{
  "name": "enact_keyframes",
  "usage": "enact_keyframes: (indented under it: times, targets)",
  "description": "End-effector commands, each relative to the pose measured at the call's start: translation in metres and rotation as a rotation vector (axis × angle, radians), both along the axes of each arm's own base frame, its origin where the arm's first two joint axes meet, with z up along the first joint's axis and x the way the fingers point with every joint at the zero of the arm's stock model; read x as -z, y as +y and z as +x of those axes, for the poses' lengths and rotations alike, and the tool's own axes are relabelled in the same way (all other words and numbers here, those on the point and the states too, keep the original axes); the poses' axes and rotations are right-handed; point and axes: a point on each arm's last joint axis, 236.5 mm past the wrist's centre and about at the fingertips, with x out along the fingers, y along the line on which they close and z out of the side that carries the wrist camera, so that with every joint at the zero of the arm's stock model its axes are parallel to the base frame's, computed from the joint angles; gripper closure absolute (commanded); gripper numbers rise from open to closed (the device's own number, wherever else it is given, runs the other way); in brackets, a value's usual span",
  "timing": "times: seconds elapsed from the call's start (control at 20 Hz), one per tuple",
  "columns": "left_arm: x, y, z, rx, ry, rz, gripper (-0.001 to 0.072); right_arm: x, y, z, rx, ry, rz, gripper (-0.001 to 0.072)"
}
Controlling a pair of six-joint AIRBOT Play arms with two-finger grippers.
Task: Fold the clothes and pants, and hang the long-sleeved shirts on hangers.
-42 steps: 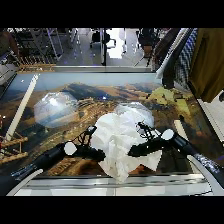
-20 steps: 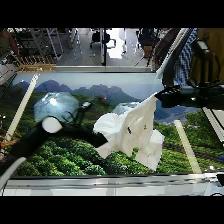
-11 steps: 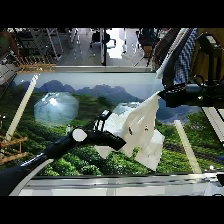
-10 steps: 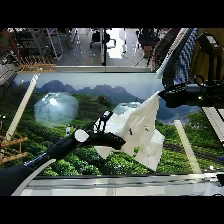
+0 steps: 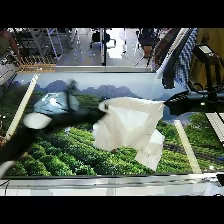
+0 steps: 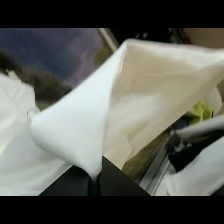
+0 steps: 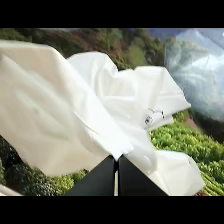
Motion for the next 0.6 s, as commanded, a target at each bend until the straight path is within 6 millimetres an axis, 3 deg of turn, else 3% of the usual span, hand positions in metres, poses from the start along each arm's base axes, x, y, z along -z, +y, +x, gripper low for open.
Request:
enact_keyframes:
  times: [0.0, 0.05, 0.15, 0.25, 0.3, 0.35, 0.4, 0.55]
  targets:
    - [-0.121, 0.063, -0.029, -0.061, -0.207, -0.084, 0.0692, -0.017, -0.007, -0.010, 0.046, -0.001, 0.006, 0.0698]
    - [-0.148, 0.074, -0.036, -0.086, -0.273, -0.094, 0.0692, -0.036, -0.005, -0.011, 0.056, -0.048, 0.028, 0.0698]
    - [-0.173, 0.088, -0.043, -0.121, -0.340, -0.097, 0.0691, -0.084, 0.009, -0.013, 0.049, -0.184, 0.089, 0.0699]
    - [-0.167, 0.093, -0.041, -0.141, -0.334, -0.060, 0.0691, -0.129, 0.037, -0.012, 0.006, -0.334, 0.187, 0.0699]
    - [-0.155, 0.098, -0.033, -0.167, -0.315, -0.010, 0.0692, -0.139, 0.048, -0.007, -0.001, -0.376, 0.216, 0.0699]
    - [-0.139, 0.107, -0.023, -0.210, -0.279, 0.054, 0.0692, -0.135, 0.059, 0.005, 0.001, -0.383, 0.212, 0.0699]
    - [-0.122, 0.120, -0.011, -0.264, -0.248, 0.125, 0.0691, -0.117, 0.065, 0.022, 0.022, -0.355, 0.171, 0.0699]
    - [-0.075, 0.173, 0.015, -0.443, -0.148, 0.345, 0.0691, -0.030, 0.083, 0.081, 0.071, -0.187, 0.032, 0.0698]
